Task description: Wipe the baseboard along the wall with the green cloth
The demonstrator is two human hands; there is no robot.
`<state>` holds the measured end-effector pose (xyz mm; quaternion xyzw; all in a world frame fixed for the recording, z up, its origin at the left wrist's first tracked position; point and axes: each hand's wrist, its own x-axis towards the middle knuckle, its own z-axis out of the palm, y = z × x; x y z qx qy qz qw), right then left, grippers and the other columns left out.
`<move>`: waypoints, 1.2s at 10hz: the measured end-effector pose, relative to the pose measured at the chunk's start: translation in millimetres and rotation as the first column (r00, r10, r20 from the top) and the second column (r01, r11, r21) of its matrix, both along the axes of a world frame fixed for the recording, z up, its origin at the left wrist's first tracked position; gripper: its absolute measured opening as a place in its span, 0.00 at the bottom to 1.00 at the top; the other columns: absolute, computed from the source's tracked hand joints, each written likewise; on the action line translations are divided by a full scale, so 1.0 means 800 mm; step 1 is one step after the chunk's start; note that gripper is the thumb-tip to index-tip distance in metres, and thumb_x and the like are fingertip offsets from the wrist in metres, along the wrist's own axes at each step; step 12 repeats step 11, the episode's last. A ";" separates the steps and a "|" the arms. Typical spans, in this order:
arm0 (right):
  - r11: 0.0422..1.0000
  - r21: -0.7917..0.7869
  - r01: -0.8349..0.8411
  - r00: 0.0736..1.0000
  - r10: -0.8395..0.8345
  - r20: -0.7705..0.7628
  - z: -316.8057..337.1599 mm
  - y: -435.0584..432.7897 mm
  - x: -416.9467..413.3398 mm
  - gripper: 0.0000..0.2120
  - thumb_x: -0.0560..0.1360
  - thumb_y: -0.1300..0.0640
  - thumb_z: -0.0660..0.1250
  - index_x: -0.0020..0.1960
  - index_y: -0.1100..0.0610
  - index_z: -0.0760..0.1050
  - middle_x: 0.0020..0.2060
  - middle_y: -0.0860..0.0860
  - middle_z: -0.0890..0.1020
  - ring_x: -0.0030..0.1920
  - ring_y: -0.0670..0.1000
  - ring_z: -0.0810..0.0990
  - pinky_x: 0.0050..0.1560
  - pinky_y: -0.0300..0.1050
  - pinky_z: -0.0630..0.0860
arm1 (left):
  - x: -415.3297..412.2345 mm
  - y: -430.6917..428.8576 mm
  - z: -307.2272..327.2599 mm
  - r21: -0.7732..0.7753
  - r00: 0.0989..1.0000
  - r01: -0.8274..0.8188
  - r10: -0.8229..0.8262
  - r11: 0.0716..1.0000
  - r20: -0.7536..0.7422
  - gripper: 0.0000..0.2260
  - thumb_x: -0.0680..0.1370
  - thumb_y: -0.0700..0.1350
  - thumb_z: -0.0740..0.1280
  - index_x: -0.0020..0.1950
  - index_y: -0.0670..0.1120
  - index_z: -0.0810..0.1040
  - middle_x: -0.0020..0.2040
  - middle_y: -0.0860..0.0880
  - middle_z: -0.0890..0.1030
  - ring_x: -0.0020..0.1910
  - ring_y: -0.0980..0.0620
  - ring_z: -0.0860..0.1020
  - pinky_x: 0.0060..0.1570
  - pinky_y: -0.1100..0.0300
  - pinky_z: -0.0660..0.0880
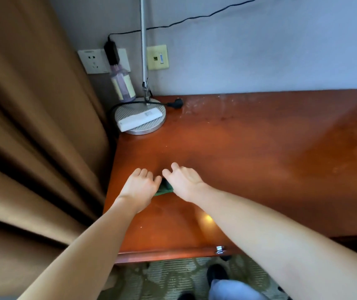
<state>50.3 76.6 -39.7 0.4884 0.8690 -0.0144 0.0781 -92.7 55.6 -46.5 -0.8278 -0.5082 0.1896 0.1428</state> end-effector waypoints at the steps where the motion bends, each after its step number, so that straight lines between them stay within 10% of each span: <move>1: 1.000 -0.013 -0.018 1.000 0.018 0.005 -0.005 0.000 0.006 0.17 0.72 0.65 0.66 0.59 0.60 0.65 0.52 0.59 0.70 0.46 0.59 0.78 0.36 0.48 0.67 | 0.005 0.000 -0.005 0.003 1.000 0.007 -0.007 1.000 -0.005 0.14 0.73 0.40 0.62 0.59 0.44 0.68 0.51 0.45 0.76 0.50 0.45 0.73 0.53 0.56 0.66; 9: 0.973 -0.214 -0.086 0.996 0.080 -0.038 -0.026 -0.026 0.036 0.21 0.73 0.61 0.64 0.63 0.58 0.62 0.57 0.59 0.66 0.51 0.59 0.73 0.40 0.48 0.67 | 0.008 -0.026 -0.018 -0.243 0.991 0.008 0.024 0.970 0.129 0.20 0.75 0.55 0.55 0.66 0.53 0.65 0.58 0.46 0.69 0.54 0.47 0.71 0.52 0.57 0.69; 12: 0.966 -0.243 -0.083 0.996 0.072 -0.051 -0.004 -0.023 0.040 0.20 0.73 0.55 0.65 0.61 0.59 0.64 0.53 0.58 0.69 0.46 0.60 0.76 0.36 0.46 0.66 | -0.001 -0.022 0.014 -0.041 0.901 0.176 -0.144 0.983 0.408 0.05 0.69 0.49 0.69 0.37 0.50 0.82 0.47 0.47 0.77 0.40 0.48 0.75 0.36 0.58 0.77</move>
